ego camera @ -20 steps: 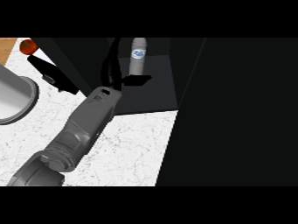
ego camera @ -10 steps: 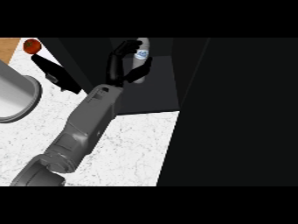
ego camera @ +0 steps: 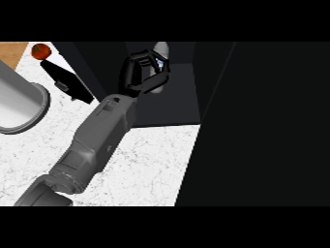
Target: Pick up the bottled water, place it into the cabinet and close the cabinet
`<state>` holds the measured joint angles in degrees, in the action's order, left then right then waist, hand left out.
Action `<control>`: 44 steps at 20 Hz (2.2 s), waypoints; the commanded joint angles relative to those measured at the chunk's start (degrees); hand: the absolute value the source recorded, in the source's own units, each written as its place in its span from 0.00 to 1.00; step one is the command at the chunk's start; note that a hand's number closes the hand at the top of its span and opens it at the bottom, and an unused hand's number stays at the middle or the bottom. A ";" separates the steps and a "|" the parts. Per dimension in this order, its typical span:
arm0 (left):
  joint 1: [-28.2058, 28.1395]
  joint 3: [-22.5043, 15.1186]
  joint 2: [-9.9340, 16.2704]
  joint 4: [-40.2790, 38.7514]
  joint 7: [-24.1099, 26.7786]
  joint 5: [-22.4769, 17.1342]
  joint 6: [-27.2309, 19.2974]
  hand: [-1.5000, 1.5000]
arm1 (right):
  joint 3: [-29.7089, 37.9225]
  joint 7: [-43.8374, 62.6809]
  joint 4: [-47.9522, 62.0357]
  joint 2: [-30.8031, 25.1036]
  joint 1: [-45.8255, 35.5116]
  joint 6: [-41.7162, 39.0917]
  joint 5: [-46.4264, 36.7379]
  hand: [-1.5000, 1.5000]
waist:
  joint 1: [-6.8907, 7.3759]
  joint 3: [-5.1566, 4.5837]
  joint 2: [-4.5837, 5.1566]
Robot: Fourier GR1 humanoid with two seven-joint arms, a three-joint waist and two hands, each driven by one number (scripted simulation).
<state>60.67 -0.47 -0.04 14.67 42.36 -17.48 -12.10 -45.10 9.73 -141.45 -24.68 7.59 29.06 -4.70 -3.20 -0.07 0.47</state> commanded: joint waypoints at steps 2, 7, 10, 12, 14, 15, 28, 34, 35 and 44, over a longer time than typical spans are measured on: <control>-1.39 0.59 0.70 3.04 -2.87 -2.71 9.21 1.00 | -1.81 1.96 -5.65 -1.07 2.51 1.51 -5.48 0.00 | 1.97 0.00 -0.64; -7.48 -3.82 0.03 8.82 -5.11 -6.27 15.57 1.00 | 0.17 3.55 -7.30 -3.76 2.30 1.98 -5.01 0.00 | 3.21 -0.01 -1.21; -12.77 -6.34 0.03 13.96 -4.88 -7.76 16.74 1.00 | -0.57 4.58 -6.14 -2.50 1.45 3.27 -4.93 0.00 | 4.64 -0.04 -1.69; -15.08 -6.39 0.62 19.40 -6.80 -8.96 15.74 1.00 | -0.37 3.85 -2.25 -1.67 0.01 3.67 -5.64 0.00 | 5.44 -0.01 -1.78; -17.94 -7.02 2.07 21.93 -6.58 -10.19 16.37 1.00 | 0.05 4.44 -6.95 -5.14 1.52 2.54 -4.86 0.00 | 5.29 -0.03 -2.02; -19.35 -8.07 1.55 24.52 -7.65 -10.55 16.35 1.00 | -1.29 3.29 -5.63 -4.41 1.72 2.76 -4.69 0.00 | 5.39 0.01 -2.00; -44.17 -15.70 6.12 53.76 -15.90 -13.86 16.31 1.00 | -7.04 5.99 -5.45 -7.34 -2.64 -3.79 0.76 1.00 | 8.02 0.05 -2.32; -57.96 -15.67 14.18 69.69 -17.80 -15.33 18.33 1.00 | -9.79 9.96 -4.76 -3.17 -8.65 -5.78 1.37 1.00 | 6.94 -0.01 -1.59; -59.17 -13.73 16.12 72.06 -18.02 -16.09 17.83 1.00 | -9.40 12.55 -7.23 -4.15 -9.11 -5.87 0.49 1.00 | 6.51 -0.07 -1.67; -75.67 -9.14 24.48 90.81 -21.64 -22.25 20.15 1.00 | -6.87 23.18 1.72 9.63 -25.35 -3.88 -2.95 1.00 | 5.75 -0.11 -1.11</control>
<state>-10.04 -12.18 20.72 98.03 23.93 -36.45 7.77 -49.32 27.78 -139.54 -22.73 -10.80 24.33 -4.98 3.15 -0.18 -0.83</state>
